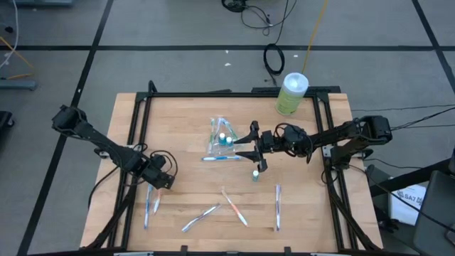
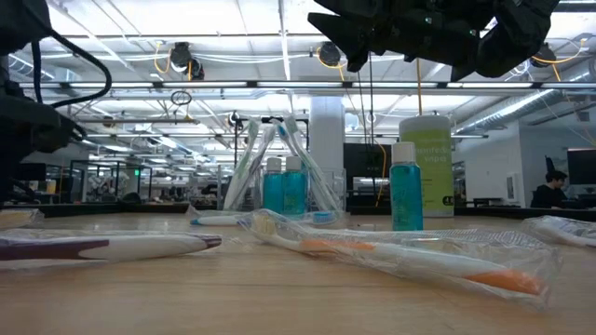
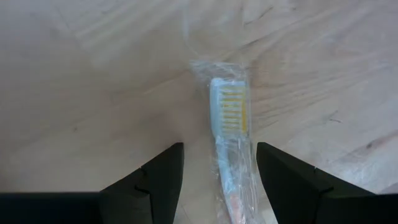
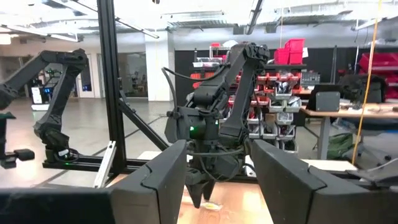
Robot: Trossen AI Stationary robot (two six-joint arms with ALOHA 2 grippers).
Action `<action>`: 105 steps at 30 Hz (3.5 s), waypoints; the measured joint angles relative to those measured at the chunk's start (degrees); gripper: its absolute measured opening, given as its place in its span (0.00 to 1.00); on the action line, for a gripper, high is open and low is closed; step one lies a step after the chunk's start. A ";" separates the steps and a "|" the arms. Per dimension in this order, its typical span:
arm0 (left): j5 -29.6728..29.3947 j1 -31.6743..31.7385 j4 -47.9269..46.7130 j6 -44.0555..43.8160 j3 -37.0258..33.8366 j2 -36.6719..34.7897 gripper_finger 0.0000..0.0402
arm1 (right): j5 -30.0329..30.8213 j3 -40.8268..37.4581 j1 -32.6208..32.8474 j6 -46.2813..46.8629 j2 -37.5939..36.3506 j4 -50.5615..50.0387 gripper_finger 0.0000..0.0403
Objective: Pick & Place toothbrushing station
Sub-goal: Put the left orange toothbrush into the transparent organizer
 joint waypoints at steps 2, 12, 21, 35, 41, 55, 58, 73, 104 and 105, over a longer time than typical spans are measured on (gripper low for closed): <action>-0.12 0.19 -0.37 0.40 0.03 0.16 0.52 | 0.02 0.02 -0.04 -1.88 0.00 0.00 0.44; -2.46 -1.24 -0.95 -1.43 -0.09 0.19 0.52 | 0.09 0.02 -0.05 -4.95 0.00 -0.01 0.44; -2.07 -1.01 -1.75 -1.03 -0.22 0.26 0.36 | 0.07 0.02 -0.05 -4.93 0.00 -0.20 0.44; -10.37 -0.84 -0.79 -3.54 1.24 0.58 0.04 | 0.04 0.02 -0.05 -4.93 0.00 -0.22 0.44; -24.55 0.40 5.50 10.59 7.57 0.38 0.04 | 0.08 0.02 -0.05 -4.93 0.00 0.34 0.44; -48.50 11.55 45.69 76.71 18.43 0.66 0.02 | 0.14 0.03 -0.05 -4.93 0.00 0.44 0.44; -47.57 14.81 52.67 86.27 18.46 1.59 0.05 | 0.13 0.02 -0.05 -4.18 0.00 0.41 0.44; -38.26 29.20 65.22 84.95 18.48 19.51 0.05 | 0.22 0.02 0.04 -1.76 0.02 -4.78 0.44; -34.52 29.79 52.81 68.83 18.46 27.38 0.20 | 0.20 0.02 0.06 0.07 0.02 -9.88 0.44; -33.79 29.79 52.81 68.82 18.46 27.37 0.21 | 0.20 0.02 0.06 0.05 0.02 -9.88 0.44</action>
